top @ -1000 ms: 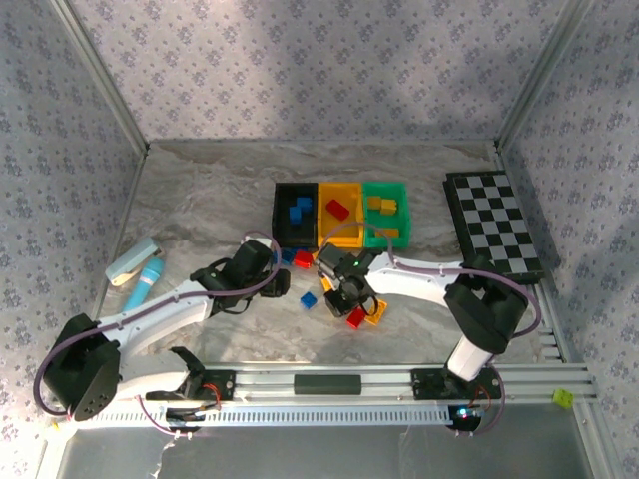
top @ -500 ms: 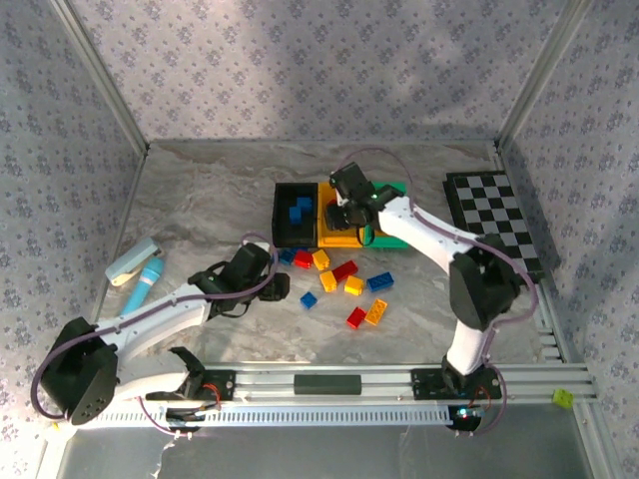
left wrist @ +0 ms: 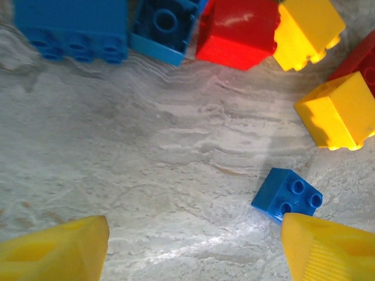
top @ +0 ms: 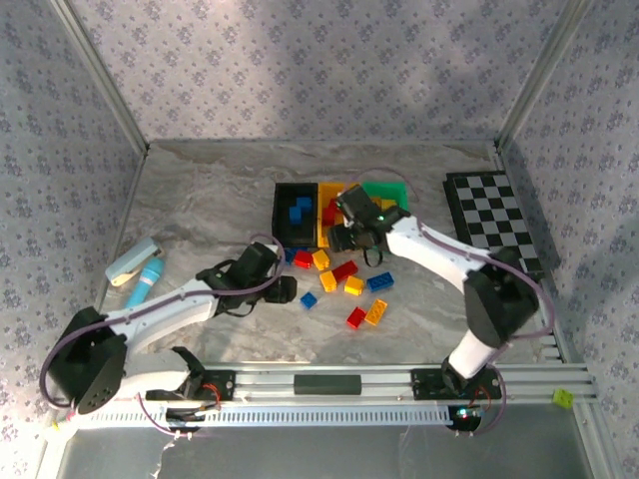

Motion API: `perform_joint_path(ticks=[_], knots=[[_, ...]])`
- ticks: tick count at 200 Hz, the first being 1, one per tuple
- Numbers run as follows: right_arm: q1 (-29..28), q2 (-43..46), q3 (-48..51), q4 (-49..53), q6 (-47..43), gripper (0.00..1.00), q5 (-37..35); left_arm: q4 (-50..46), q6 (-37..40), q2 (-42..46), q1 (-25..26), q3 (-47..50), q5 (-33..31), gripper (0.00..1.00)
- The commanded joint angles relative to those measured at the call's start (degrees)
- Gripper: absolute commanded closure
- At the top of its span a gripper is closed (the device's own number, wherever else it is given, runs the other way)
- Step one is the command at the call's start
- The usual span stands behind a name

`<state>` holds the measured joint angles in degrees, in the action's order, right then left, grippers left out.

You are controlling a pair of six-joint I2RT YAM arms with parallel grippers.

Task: Sort the legos into containers by color
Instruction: Pick up the lego from the center of the table.

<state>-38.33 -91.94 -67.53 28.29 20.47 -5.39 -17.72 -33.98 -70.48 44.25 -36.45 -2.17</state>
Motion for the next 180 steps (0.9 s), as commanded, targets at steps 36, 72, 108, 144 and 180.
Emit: perform_joint_path(ticks=[36, 72, 108, 144, 180], knots=[[-0.26, 11.83, 14.57, 2.59, 5.78, 0.36, -2.52, -1.11, 4.09, -13.77, 6.35, -14.60, 1.96, 0.21], [-0.73, 13.26, 18.45, 3.33, 6.95, 0.36, -2.07, -7.80, 6.16, -24.26, 8.90, -24.77, 0.97, 0.17], [0.27, 15.96, 21.36, 4.23, 7.69, 0.36, -3.38, -11.58, 5.72, -31.01, 9.46, -30.29, -1.26, 0.19], [0.26, 18.65, 22.72, 4.72, 8.01, 0.36, -3.88, -11.71, 4.38, -34.36, 9.50, -32.77, -2.71, 0.20], [0.38, 20.32, 23.30, 5.28, 7.79, 0.36, -4.41, -11.91, 4.02, -38.58, 9.54, -35.89, -1.11, 0.22]])
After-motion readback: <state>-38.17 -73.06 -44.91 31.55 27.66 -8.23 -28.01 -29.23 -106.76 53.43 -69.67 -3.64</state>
